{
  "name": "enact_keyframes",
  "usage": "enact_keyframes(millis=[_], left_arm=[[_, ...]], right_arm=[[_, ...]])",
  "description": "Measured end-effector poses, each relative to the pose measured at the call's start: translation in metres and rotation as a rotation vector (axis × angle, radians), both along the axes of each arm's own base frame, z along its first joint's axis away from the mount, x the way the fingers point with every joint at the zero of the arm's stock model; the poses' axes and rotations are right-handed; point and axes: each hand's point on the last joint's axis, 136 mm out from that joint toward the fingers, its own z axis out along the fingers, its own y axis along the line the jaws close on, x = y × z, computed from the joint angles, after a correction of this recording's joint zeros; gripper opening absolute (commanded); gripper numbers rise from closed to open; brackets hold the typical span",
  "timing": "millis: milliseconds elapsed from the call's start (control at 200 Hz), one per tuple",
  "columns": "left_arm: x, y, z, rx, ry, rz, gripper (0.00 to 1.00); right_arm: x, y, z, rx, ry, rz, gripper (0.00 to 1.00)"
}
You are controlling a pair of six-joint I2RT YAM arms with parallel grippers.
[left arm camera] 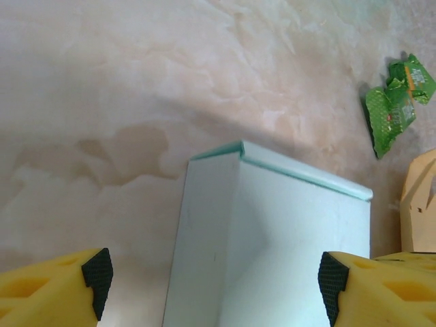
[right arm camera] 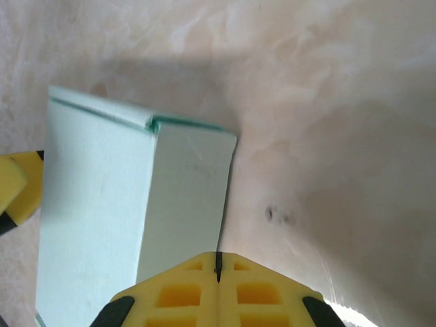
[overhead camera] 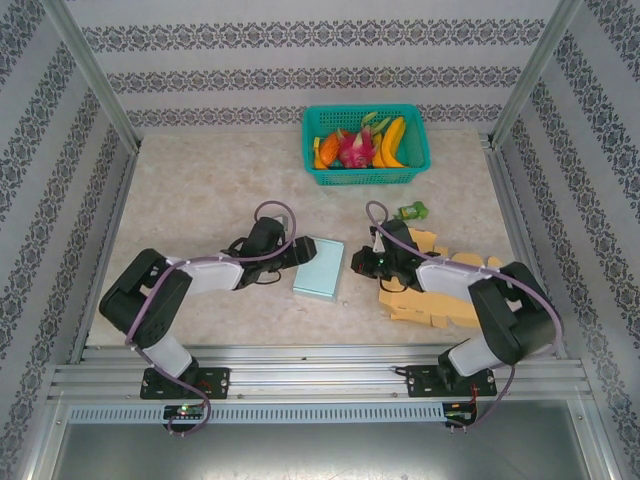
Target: Fold the paper box
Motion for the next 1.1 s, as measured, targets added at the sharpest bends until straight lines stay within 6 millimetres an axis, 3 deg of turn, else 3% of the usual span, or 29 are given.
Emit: enact_keyframes(millis=[275,470,719,1099], left_arm=[[-0.047,0.009,-0.016,0.027,0.035,-0.029,0.81],[-0.061,0.004,-0.016,0.033,0.023,-0.045,0.81],[-0.073,-0.010,-0.015,0.030,0.018,-0.079,0.81],[-0.085,-0.030,-0.014,0.014,-0.019,-0.065,0.80]], right_arm=[[-0.061,0.004,-0.012,-0.072,-0.009,0.072,0.00],[-0.088,0.014,-0.018,-0.100,-0.010,0.109,0.00],[-0.091,0.027,-0.030,-0.089,0.013,0.101,0.00],[-0.082,0.046,-0.027,0.013,0.000,0.064,0.00]])
